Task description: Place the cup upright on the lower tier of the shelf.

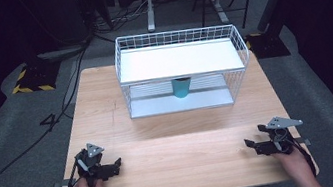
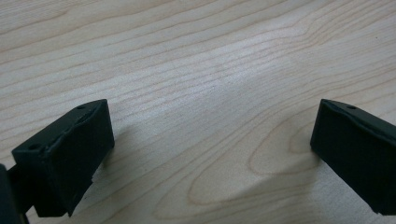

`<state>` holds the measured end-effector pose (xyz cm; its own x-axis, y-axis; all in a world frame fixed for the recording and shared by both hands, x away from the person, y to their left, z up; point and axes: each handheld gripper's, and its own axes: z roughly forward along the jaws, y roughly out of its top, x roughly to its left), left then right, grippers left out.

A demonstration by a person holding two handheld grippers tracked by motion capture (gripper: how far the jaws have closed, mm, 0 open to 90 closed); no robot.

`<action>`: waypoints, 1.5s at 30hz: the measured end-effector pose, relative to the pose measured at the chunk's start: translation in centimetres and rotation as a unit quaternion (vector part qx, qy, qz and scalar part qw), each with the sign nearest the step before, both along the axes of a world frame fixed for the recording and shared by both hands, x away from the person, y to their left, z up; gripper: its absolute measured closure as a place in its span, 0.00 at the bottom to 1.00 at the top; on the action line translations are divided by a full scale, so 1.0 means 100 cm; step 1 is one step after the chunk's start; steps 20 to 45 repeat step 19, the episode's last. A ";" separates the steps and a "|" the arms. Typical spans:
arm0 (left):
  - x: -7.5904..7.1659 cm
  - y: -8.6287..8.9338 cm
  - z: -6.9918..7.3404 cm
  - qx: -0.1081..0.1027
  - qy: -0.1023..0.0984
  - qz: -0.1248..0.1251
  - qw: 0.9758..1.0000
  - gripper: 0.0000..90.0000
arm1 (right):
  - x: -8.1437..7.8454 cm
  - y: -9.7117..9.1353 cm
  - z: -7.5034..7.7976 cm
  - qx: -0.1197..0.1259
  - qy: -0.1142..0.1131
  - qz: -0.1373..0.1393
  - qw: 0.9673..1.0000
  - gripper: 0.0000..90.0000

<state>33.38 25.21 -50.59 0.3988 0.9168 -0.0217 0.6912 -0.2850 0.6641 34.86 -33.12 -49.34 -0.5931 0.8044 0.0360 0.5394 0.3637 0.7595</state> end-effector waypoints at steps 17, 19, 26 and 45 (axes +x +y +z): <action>0.000 0.000 0.000 0.000 0.000 0.000 1.000 0.00 | 0.001 0.009 -0.012 -0.034 0.008 -0.008 0.999 0.09; 0.000 0.000 0.000 0.000 0.000 0.000 1.000 0.00 | 0.001 0.009 -0.012 -0.034 0.009 -0.011 0.999 0.08; 0.000 0.000 0.000 0.000 0.000 0.000 1.000 0.00 | 0.001 0.009 -0.012 -0.034 0.009 -0.011 0.999 0.08; 0.000 0.000 0.000 0.000 0.000 0.000 1.000 0.00 | 0.001 0.009 -0.012 -0.034 0.009 -0.011 0.999 0.08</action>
